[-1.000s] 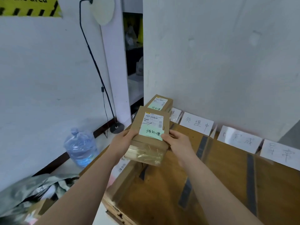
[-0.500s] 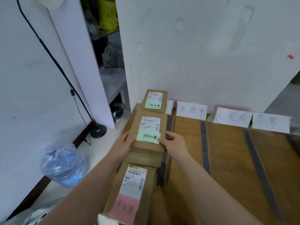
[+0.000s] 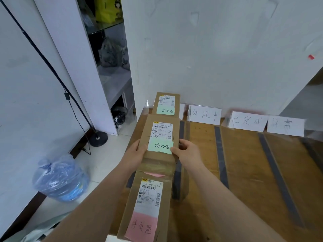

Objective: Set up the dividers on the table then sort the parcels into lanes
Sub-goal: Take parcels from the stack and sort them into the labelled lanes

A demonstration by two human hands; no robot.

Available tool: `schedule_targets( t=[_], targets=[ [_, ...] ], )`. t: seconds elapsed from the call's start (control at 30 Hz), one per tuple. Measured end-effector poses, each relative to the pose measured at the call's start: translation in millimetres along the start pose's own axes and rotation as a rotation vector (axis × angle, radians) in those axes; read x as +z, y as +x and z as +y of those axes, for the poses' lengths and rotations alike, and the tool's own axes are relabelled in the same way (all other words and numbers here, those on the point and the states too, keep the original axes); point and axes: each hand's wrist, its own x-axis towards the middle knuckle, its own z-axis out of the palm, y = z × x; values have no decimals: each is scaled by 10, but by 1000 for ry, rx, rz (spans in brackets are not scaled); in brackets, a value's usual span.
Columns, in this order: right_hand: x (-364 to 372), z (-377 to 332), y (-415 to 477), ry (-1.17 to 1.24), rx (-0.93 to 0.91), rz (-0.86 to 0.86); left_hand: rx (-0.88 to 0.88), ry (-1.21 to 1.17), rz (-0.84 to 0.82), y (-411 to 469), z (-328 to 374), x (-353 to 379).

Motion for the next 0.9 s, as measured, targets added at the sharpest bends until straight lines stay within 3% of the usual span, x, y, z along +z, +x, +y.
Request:
schedule_targets(
  t=[0.17,0.43,0.73,0.9],
  targets=[
    [-33,-67,-55,-153,-82,16,77,221,74,-9,97,-20],
    [-527,-275,-321,-632,-286,150,528,756,270,-259,621,193],
    [-1658,43,-925,-876,-256,404,776,902,78,-746,982,1287],
    [-2489,432,-1397,-855,-166,558,911,933,-50,-1107,1098,2136]
  ],
)
